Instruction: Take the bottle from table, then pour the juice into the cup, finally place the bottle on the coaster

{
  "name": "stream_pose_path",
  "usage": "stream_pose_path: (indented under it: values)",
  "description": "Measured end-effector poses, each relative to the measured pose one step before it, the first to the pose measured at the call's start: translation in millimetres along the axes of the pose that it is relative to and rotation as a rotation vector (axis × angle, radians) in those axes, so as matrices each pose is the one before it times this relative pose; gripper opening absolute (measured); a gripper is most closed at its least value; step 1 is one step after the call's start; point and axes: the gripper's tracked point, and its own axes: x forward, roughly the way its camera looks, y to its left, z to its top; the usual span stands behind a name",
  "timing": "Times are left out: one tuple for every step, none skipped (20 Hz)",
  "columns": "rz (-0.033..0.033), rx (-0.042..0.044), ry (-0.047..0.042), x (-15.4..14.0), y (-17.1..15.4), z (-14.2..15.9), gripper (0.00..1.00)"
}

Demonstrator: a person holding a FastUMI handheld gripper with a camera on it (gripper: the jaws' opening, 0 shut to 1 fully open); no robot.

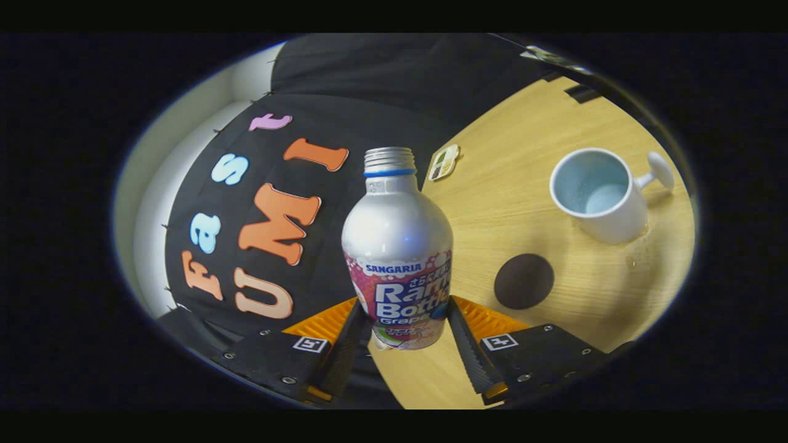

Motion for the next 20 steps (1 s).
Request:
stream_pose_path:
  values:
    - [-0.00522,-0.05573,-0.01252,1.32,0.24,4.54,0.76]
    - [-0.00618,-0.05288,-0.01033,0.54,0.43,1.96,0.76]
    - [0.00142,-0.05133,-0.00814,0.67,0.60,2.51,0.76]
    - [-0.00593,-0.05588,-0.00668,1.13,1.28,1.62,0.76]
    - [-0.00523,-0.06591,-0.00960,1.71,0.47,2.51,0.76]
    - [-0.00956,-0.07353,-0.00773,2.16,0.38,-1.20,0.76]
    - [-0.01661,-0.07658,-0.00573,2.96,-1.21,-1.02,0.76]
    - [-0.02213,-0.08028,-0.00311,3.06,-3.43,-3.48,0.76]
    - [-0.01999,-0.08133,0.00028,4.88,-1.28,-4.28,0.76]
    - [-0.01816,-0.07511,0.00147,3.30,-0.28,-4.26,0.76]
    - [-0.02968,-0.06997,-0.00890,3.97,-2.16,-1.86,0.76]
    - [-0.02394,-0.06258,-0.00315,3.01,-0.76,-2.41,0.76]
    - [-0.02252,-0.04962,0.00776,4.45,-1.24,-4.02,0.76]
    - [-0.01195,-0.04542,0.00561,4.75,0.61,-4.96,0.76]
    - [-0.01412,-0.03732,0.00450,3.71,0.01,-4.69,0.76]
    - [-0.01940,-0.03701,-0.00356,4.24,-1.41,-3.16,0.76]
    - [-0.02362,-0.03624,-0.00749,3.87,-3.18,-0.41,0.76]
    - [-0.02256,-0.03258,-0.00420,4.27,-3.36,-1.46,0.76]
    - [-0.01350,-0.02956,0.00362,4.60,-1.82,-3.25,0.76]
    - [-0.01121,-0.02384,0.01018,3.94,0.08,-3.65,0.76]
